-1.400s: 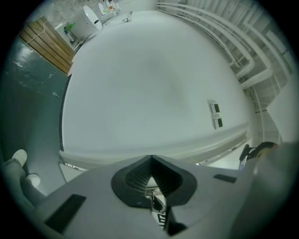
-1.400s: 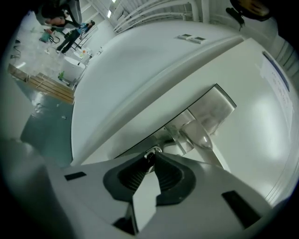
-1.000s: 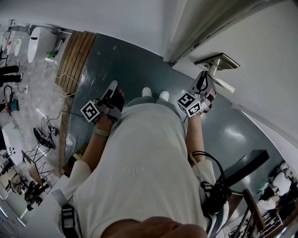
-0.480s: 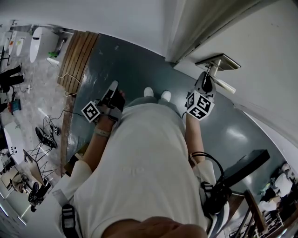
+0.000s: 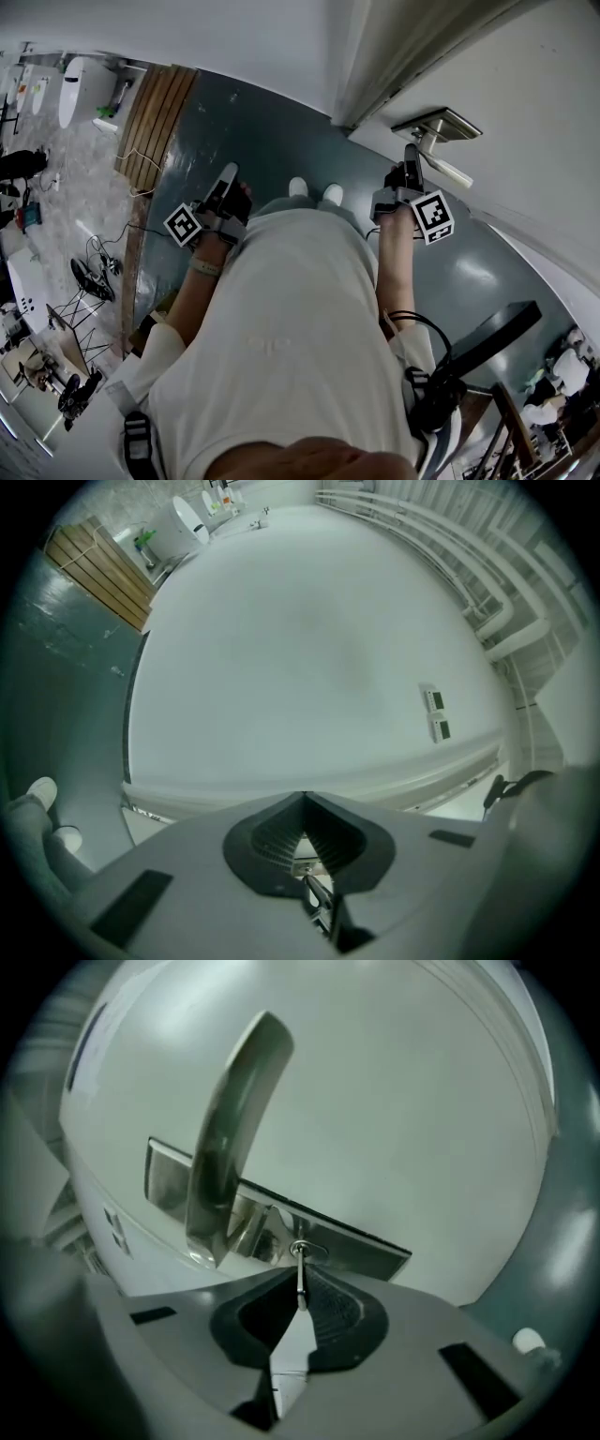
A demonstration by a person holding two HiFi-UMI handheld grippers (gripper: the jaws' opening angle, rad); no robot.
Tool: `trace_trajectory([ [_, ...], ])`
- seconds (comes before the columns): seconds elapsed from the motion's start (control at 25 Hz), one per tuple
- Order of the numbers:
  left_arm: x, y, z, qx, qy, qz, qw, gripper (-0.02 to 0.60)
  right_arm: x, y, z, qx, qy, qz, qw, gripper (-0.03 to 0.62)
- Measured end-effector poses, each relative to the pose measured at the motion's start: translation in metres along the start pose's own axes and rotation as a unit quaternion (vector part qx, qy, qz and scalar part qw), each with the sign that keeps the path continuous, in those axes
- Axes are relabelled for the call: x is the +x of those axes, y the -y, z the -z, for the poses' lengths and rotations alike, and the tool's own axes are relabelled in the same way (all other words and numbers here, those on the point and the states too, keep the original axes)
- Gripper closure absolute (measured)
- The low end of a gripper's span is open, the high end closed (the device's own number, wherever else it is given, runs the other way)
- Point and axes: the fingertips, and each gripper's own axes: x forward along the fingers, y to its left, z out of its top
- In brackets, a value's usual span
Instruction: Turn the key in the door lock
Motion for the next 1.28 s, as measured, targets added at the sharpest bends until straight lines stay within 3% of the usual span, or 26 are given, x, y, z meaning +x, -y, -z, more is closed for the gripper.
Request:
trace_trajectory([
  [0.16,0.000,0.000,0.000,-0.001,0.001,-0.001,1.0000,0.574,-0.002,0.003,0.000,0.097,0.001,-0.016,0.995,0.553],
  [0.36,-0.002,0.000,-0.001,-0.007,0.005,-0.003,1.0000,0.574,-0.004,0.004,0.002,0.192,0.008,-0.041,0.980,0.553],
  [0.68,-0.003,-0.007,0.001,-0.013,0.006,-0.008,0.9999,0.574,-0.002,0.017,0.008,0.373,0.035,-0.111,0.920,0.552],
  [0.8,-0.001,-0.007,0.002,-0.016,0.008,-0.009,0.9998,0.574,-0.001,0.018,0.006,0.391,0.040,-0.124,0.911,0.552],
  [1.08,0.000,-0.008,0.001,-0.020,0.010,-0.012,0.9997,0.574,-0.001,0.015,0.004,0.351,0.020,-0.138,0.926,0.552],
  [1.28,0.001,-0.010,-0.001,-0.026,0.009,-0.009,0.9996,0.574,0.000,0.015,0.004,0.353,0.015,-0.145,0.924,0.551],
])
